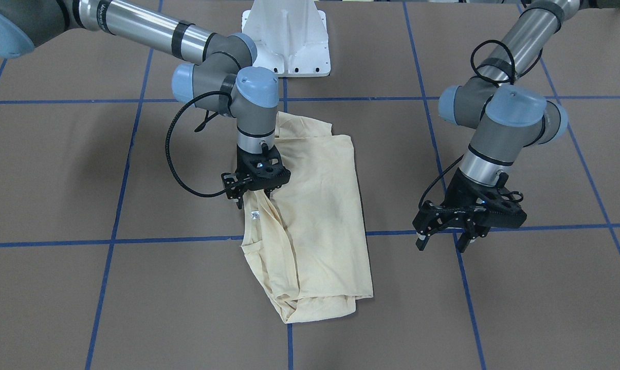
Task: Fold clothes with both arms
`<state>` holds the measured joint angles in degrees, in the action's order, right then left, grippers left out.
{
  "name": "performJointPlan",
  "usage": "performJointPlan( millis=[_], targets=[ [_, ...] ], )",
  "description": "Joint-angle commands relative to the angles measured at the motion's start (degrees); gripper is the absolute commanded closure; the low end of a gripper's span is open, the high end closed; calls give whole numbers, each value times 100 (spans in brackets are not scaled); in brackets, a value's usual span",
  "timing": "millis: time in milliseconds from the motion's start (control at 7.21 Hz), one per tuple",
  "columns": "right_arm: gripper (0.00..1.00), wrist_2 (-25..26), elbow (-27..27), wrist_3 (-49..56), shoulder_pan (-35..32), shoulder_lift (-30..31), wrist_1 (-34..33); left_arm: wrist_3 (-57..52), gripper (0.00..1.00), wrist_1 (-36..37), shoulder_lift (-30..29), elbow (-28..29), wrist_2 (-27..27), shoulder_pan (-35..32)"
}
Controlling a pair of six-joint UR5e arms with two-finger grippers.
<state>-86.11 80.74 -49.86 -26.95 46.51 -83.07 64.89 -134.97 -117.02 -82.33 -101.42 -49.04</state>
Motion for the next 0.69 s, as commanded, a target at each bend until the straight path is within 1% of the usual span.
performJointPlan(
  millis=[0,416,555],
  targets=[
    [30,-28,3,11,-73,42,2,15,0,6,4,-2,8,35],
    [31,-55,29,11,-187,42,19,15,0,-3,4,7,8,35],
    [31,-194,38,11,-231,42,19,6,0,-3,4,7,8,44]
  ],
)
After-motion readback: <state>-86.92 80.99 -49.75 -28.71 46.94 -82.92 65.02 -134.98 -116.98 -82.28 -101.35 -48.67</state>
